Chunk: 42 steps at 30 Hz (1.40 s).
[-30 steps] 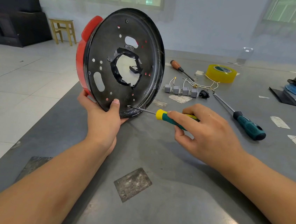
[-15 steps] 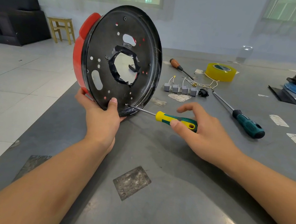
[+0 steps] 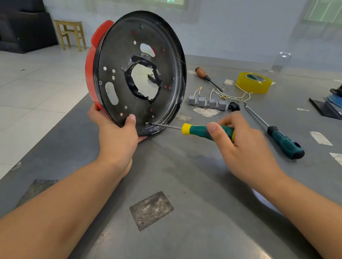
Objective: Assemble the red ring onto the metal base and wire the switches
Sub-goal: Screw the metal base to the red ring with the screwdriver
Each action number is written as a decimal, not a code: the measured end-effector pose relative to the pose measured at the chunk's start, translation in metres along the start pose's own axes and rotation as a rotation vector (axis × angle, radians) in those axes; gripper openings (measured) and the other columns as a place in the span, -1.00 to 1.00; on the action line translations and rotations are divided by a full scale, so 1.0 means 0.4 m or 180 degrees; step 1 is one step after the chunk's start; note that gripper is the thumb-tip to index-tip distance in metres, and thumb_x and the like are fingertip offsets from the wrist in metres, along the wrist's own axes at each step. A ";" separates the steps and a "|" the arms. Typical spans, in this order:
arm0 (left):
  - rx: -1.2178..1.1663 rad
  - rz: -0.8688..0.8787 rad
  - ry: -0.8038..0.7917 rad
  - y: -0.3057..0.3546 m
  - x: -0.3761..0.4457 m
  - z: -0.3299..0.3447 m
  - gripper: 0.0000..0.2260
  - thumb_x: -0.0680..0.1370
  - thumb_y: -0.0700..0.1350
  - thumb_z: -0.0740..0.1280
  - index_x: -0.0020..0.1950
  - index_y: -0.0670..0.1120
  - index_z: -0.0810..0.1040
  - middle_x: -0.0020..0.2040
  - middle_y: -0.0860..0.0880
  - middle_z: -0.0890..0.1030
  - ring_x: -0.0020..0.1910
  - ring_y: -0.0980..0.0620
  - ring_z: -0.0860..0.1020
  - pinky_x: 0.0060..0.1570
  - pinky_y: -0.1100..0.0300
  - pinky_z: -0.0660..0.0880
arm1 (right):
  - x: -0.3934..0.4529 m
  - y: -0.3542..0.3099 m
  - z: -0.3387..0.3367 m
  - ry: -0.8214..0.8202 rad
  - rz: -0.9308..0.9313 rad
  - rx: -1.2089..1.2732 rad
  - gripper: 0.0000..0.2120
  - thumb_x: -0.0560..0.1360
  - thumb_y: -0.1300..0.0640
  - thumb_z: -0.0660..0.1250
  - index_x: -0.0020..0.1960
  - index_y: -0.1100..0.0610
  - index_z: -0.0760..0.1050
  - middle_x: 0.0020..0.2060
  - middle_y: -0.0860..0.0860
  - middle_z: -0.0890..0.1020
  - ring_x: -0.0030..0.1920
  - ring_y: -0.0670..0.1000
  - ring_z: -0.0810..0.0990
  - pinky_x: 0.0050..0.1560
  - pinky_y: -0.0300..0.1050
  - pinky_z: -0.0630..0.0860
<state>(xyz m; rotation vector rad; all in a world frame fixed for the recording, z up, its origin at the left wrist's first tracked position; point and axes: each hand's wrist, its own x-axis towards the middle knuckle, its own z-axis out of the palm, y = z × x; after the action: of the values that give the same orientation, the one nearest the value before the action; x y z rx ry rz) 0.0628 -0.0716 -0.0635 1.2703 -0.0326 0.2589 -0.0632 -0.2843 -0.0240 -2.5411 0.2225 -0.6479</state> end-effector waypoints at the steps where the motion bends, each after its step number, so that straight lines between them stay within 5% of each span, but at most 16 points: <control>1: -0.0011 -0.0027 0.0013 0.000 0.000 0.001 -0.55 0.66 -0.30 0.30 0.36 0.14 0.21 -0.06 0.50 0.57 0.11 0.19 0.63 0.04 -0.18 0.70 | -0.001 0.000 -0.004 -0.0046 -0.0099 0.0078 -0.57 0.57 -0.42 0.06 0.12 -0.09 0.32 -0.26 -0.04 0.58 -0.34 -0.01 0.53 -0.33 0.03 0.46; 5: -0.0009 -0.0093 0.0084 0.004 -0.001 0.003 -0.55 0.66 -0.30 0.30 0.35 0.13 0.22 0.10 0.33 0.54 0.14 0.15 0.64 0.01 -0.17 0.71 | -0.004 0.005 -0.025 -0.0250 -0.0510 0.0243 -0.70 0.51 -0.13 0.24 0.16 -0.13 0.22 -0.11 -0.08 0.57 -0.32 -0.05 0.52 -0.28 0.07 0.52; 7: 0.0010 -0.0095 0.0086 0.005 -0.002 0.002 -0.56 0.66 -0.30 0.30 0.35 0.13 0.22 0.11 0.32 0.54 0.16 0.13 0.63 0.01 -0.17 0.71 | -0.004 0.005 -0.026 -0.0107 -0.0592 0.0164 -0.69 0.61 -0.25 0.17 0.17 -0.04 0.36 -0.26 -0.07 0.57 -0.35 -0.06 0.51 -0.34 0.02 0.46; 9: 0.0005 -0.0103 0.0089 0.004 -0.001 0.002 -0.56 0.66 -0.30 0.30 0.34 0.13 0.22 0.10 0.33 0.54 0.16 0.13 0.63 0.01 -0.17 0.71 | -0.002 0.003 -0.023 0.0117 -0.0471 -0.0081 -0.44 0.58 -0.43 0.00 0.11 0.01 0.45 -0.36 -0.04 0.56 -0.36 -0.04 0.52 -0.34 0.03 0.47; 12: 0.0001 -0.0124 0.0078 0.006 -0.003 0.002 -0.57 0.66 -0.30 0.30 0.32 0.13 0.23 0.11 0.31 0.53 0.17 0.11 0.63 0.01 -0.17 0.71 | 0.002 -0.002 -0.021 0.0222 -0.0334 -0.0614 -0.29 0.53 -0.51 -0.23 0.10 0.00 0.42 -0.38 -0.03 0.54 -0.35 0.02 0.53 -0.32 0.06 0.51; 15: -0.0030 -0.0147 0.0079 0.007 -0.004 0.002 -0.57 0.66 -0.30 0.30 0.33 0.12 0.22 0.13 0.29 0.53 0.14 0.14 0.63 -0.01 -0.16 0.71 | -0.004 0.001 -0.020 -0.0015 -0.0501 -0.0090 -0.66 0.62 -0.33 -0.03 0.22 -0.13 0.18 -0.08 -0.04 0.62 -0.28 -0.06 0.56 -0.25 0.04 0.53; 17: -0.0029 -0.0147 0.0080 0.008 -0.004 0.003 -0.57 0.66 -0.30 0.30 0.32 0.13 0.22 0.13 0.28 0.52 0.12 0.16 0.63 -0.02 -0.15 0.71 | -0.010 0.003 -0.024 -0.0238 -0.0714 0.0213 -0.70 0.58 -0.18 0.11 0.26 -0.17 0.13 0.05 -0.10 0.53 -0.22 -0.06 0.54 -0.21 0.03 0.48; 20: -0.0024 -0.0147 0.0053 0.009 -0.006 0.003 -0.57 0.66 -0.30 0.30 0.34 0.11 0.22 0.14 0.27 0.52 0.14 0.15 0.63 0.00 -0.14 0.71 | -0.017 -0.001 -0.020 -0.0252 -0.0759 0.0265 -0.70 0.59 -0.22 0.09 0.21 -0.07 0.27 -0.18 -0.01 0.62 -0.28 0.00 0.58 -0.23 0.11 0.52; 23: -0.0001 -0.0145 0.0050 0.009 -0.007 0.002 -0.56 0.66 -0.29 0.31 0.41 0.04 0.21 0.15 0.25 0.53 0.20 0.09 0.62 0.06 -0.18 0.69 | -0.011 -0.006 -0.017 0.0126 -0.0560 -0.0385 -0.42 0.55 -0.43 -0.13 0.09 0.01 0.36 -0.32 0.03 0.64 -0.30 0.12 0.61 -0.22 0.17 0.56; 25: -0.0008 -0.0146 0.0055 0.010 -0.007 0.002 -0.55 0.66 -0.29 0.31 0.43 0.03 0.21 0.16 0.24 0.53 0.21 0.07 0.62 0.08 -0.19 0.68 | -0.006 -0.003 -0.015 0.0177 -0.0515 -0.0470 -0.45 0.57 -0.45 -0.15 0.15 -0.03 0.29 -0.22 0.00 0.65 -0.29 0.10 0.62 -0.21 0.14 0.57; 27: -0.0039 -0.0164 0.0050 0.010 -0.008 0.004 -0.55 0.66 -0.30 0.30 0.43 0.03 0.21 0.17 0.24 0.52 0.19 0.10 0.62 0.04 -0.18 0.70 | -0.006 0.002 -0.017 0.0042 -0.0650 0.0065 -0.70 0.62 -0.30 0.01 0.23 -0.15 0.15 0.02 -0.06 0.58 -0.24 0.00 0.61 -0.16 0.08 0.58; 29: -0.0059 -0.0178 0.0027 0.011 -0.008 0.003 -0.56 0.67 -0.30 0.30 0.41 0.04 0.21 0.18 0.23 0.52 0.18 0.12 0.62 0.00 -0.16 0.71 | -0.008 0.009 -0.022 -0.0217 -0.0920 0.0433 -0.69 0.59 -0.10 0.17 0.23 -0.22 0.09 0.12 -0.07 0.46 -0.20 0.02 0.58 -0.14 0.11 0.57; 32: -0.0036 -0.0173 -0.0003 0.010 -0.008 0.002 -0.57 0.67 -0.30 0.30 0.39 0.06 0.22 0.19 0.23 0.52 0.19 0.12 0.61 0.00 -0.16 0.71 | -0.012 0.009 -0.022 -0.0208 -0.1125 0.0522 -0.75 0.62 -0.08 0.20 0.25 -0.17 0.22 0.02 -0.06 0.54 -0.19 0.06 0.59 -0.13 0.07 0.55; 37: -0.0059 -0.0172 -0.0022 0.009 -0.010 0.004 -0.56 0.67 -0.30 0.30 0.41 0.04 0.22 0.19 0.23 0.53 0.19 0.10 0.63 -0.01 -0.17 0.71 | -0.008 -0.003 -0.013 0.0410 -0.0909 -0.0248 -0.58 0.57 -0.43 -0.07 0.15 -0.13 0.24 -0.33 -0.05 0.62 -0.37 -0.03 0.60 -0.33 0.06 0.55; 39: -0.0058 -0.0193 -0.0003 0.009 -0.008 0.003 -0.56 0.66 -0.30 0.31 0.42 0.04 0.21 0.19 0.23 0.53 0.20 0.09 0.62 0.01 -0.18 0.70 | -0.010 -0.003 -0.010 0.0311 -0.0967 0.0064 -0.68 0.60 -0.29 0.04 0.20 -0.11 0.15 -0.14 -0.11 0.60 -0.35 -0.07 0.57 -0.33 -0.01 0.48; 42: -0.0066 -0.0218 0.0021 0.008 -0.005 0.001 -0.56 0.66 -0.30 0.31 0.40 0.05 0.22 0.18 0.22 0.54 0.21 0.08 0.62 0.03 -0.19 0.70 | -0.014 0.003 -0.016 -0.0077 -0.1228 0.0398 -0.65 0.62 -0.03 0.18 0.32 -0.14 0.10 0.15 -0.07 0.53 -0.27 0.04 0.58 -0.19 0.17 0.54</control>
<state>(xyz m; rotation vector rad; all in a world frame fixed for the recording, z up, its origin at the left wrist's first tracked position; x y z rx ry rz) 0.0604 -0.0715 -0.0609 1.2476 0.0137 0.2033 -0.0713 -0.2864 -0.0221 -2.4863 -0.3160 -0.7462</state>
